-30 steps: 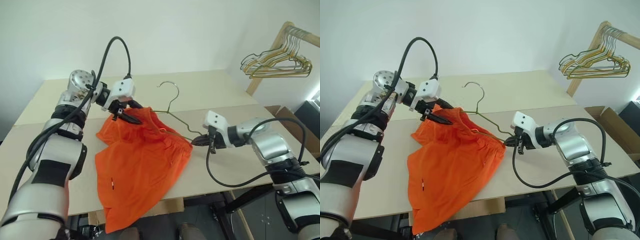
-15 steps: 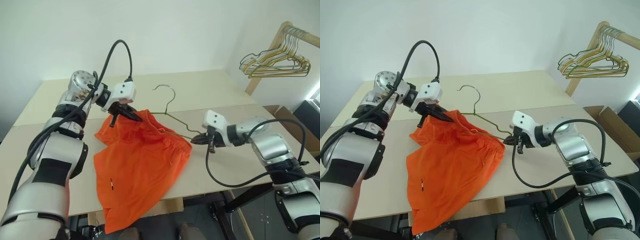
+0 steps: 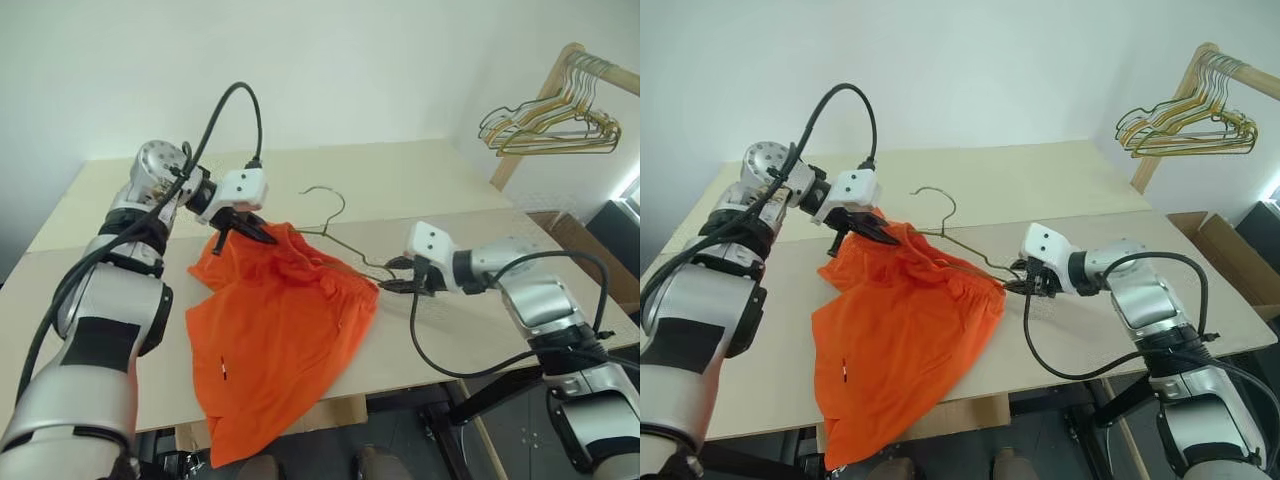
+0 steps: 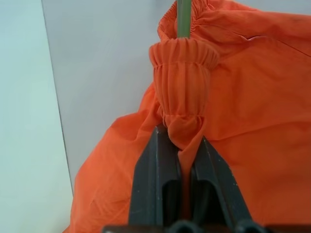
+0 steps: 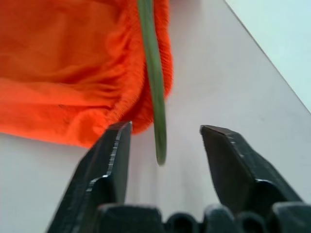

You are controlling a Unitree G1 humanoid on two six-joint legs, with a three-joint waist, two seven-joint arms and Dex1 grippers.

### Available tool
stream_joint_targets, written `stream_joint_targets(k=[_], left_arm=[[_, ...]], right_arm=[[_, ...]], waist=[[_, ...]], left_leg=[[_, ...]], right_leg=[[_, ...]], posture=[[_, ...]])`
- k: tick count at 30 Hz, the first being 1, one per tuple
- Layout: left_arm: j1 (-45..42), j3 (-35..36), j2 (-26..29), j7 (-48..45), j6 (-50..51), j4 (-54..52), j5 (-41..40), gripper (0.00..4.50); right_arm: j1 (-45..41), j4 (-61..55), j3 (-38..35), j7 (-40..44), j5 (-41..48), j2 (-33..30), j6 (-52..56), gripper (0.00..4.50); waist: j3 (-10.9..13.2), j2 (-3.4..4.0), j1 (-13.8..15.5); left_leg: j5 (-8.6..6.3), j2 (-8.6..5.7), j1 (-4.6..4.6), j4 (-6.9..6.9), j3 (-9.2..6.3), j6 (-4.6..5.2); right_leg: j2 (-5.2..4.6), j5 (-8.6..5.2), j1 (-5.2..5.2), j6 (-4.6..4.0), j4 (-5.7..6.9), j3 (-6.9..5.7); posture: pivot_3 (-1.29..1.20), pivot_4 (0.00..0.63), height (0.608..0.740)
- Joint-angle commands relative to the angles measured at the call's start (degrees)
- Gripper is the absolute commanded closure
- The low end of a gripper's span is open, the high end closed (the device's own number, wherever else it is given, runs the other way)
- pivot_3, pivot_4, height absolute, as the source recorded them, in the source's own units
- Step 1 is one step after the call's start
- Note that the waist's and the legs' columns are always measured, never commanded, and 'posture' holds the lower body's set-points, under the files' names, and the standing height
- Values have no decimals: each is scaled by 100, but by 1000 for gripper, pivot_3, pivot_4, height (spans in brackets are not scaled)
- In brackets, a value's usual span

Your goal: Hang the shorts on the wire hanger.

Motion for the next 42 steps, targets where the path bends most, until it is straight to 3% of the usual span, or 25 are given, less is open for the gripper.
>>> stream_joint_targets(k=[1,7,13,18,23,29,32,38,39,42], left_arm=[[-220,388,96,15,-10,24,-112,4500],[-155,593,180,-22,-45,-4,-153,4500],[-129,642,194,-22,-94,-18,-129,4500],[-124,695,194,-22,-101,-8,-100,4500],[-107,739,184,-22,-95,-18,-93,4500],[-78,775,171,-22,-98,-32,-88,4500],[-67,800,174,-18,-97,-35,-84,4500],[-41,863,197,-18,-104,-49,-81,4500],[-34,876,204,-15,-102,-51,-81,4500],[-3,891,233,-19,-98,-65,-92,4500]], right_arm=[[116,-54,-753,-6,507,-208,322,1548],[957,-469,-1559,5,1350,-373,1182,1548],[1355,-935,-1345,-444,1906,311,2138,1548],[1129,-771,-1341,-979,2297,1108,2822,1548],[937,-452,-1284,-1395,2285,1669,2777,1548],[717,37,-1226,-1520,2300,1928,2857,1548],[720,100,-1242,-1427,2394,1943,2904,2142],[716,115,-1241,-1433,2519,1920,3031,4266],[698,143,-1244,-1458,2523,1938,3032,4451],[664,192,-1222,-1503,2493,1985,2966,4451]], waist=[[0,0,11],[-1,-1,14],[-1,0,-84],[-2,0,-122],[-2,0,-125],[-2,0,-124],[-2,0,-130],[-2,0,-130],[-2,0,-129],[-2,1,-130]], left_leg=[[0,0,0,0,0,0],[0,0,1,1,-3,0],[0,2,19,1,-1,0],[0,1,11,3,-3,0],[0,1,7,3,-6,0],[0,0,6,3,-9,0],[0,0,5,3,-9,0],[0,0,5,3,-11,0],[0,0,5,3,-11,0],[0,0,6,3,-12,0]], right_leg=[[0,0,1,0,0,0],[-1,1,7,1,0,-3],[4,0,11,1,6,5],[1,1,10,2,5,4],[0,1,7,2,7,1],[-2,2,9,4,12,-1],[-2,3,8,5,12,-1],[-1,3,8,5,14,-1],[-1,3,8,5,14,-1],[-1,3,8,5,14,-1]], posture=[[-38,0,740],[-37,0,740],[-41,0,740],[-37,0,740],[-30,0,740],[-22,0,740],[-15,0,740],[-8,0,740],[-6,0,740],[-2,0,740]])
